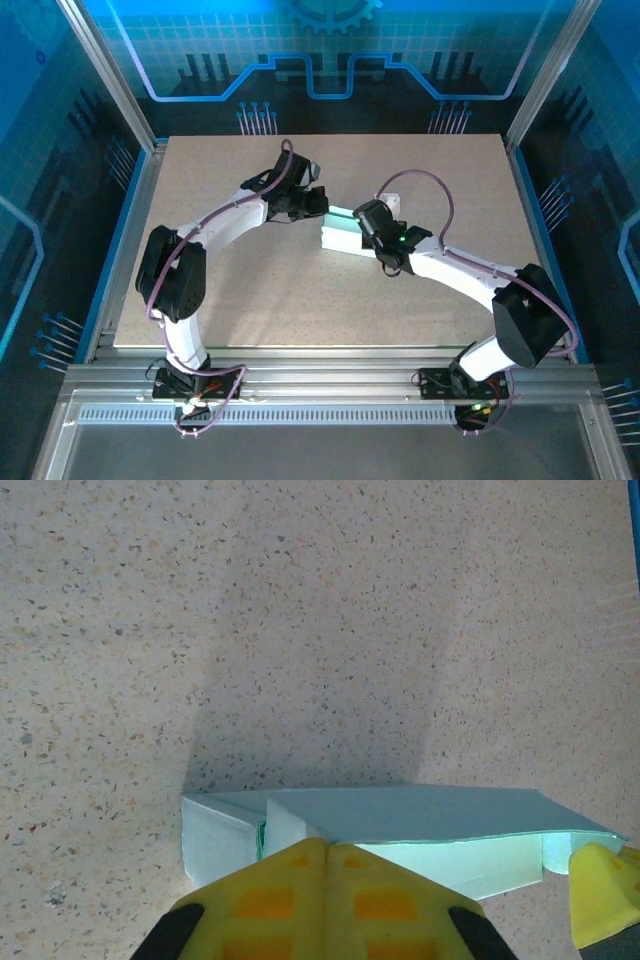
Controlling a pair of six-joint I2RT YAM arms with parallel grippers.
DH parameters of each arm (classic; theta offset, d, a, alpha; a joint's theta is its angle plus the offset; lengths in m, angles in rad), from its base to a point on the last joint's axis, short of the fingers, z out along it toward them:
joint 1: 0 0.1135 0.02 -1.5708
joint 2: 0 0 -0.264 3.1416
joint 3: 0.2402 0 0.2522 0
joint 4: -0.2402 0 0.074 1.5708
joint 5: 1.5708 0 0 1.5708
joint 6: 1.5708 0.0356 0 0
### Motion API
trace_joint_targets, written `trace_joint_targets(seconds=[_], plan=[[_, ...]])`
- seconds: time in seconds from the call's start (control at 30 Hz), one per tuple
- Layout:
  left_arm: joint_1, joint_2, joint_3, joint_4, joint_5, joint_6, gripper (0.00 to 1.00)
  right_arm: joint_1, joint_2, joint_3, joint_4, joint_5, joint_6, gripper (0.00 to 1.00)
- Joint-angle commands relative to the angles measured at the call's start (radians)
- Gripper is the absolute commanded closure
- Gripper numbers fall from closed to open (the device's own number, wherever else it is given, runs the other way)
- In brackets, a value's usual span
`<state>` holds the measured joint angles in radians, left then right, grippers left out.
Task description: Fold the paper box
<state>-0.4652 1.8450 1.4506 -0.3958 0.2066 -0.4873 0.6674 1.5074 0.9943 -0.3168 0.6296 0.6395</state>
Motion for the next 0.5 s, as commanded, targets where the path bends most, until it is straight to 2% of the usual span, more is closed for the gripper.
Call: trace_joint_targets(seconds=[0.0, 0.13, 0.47], plan=[[-0.035, 0.028, -0.018, -0.110, 0.079, 0.061, 1.00, 0.034, 0.043, -0.015, -0.075, -0.106, -0.001, 1.00], [-0.036, -0.007, -0.081, -0.059, 0.062, 0.113, 1.00, 0.034, 0.042, -0.019, -0.070, -0.104, -0.003, 1.00], [-0.051, -0.078, -0.278, 0.184, 0.035, 0.129, 1.00, 0.043, 0.034, -0.067, -0.019, -0.091, 0.028, 1.00]])
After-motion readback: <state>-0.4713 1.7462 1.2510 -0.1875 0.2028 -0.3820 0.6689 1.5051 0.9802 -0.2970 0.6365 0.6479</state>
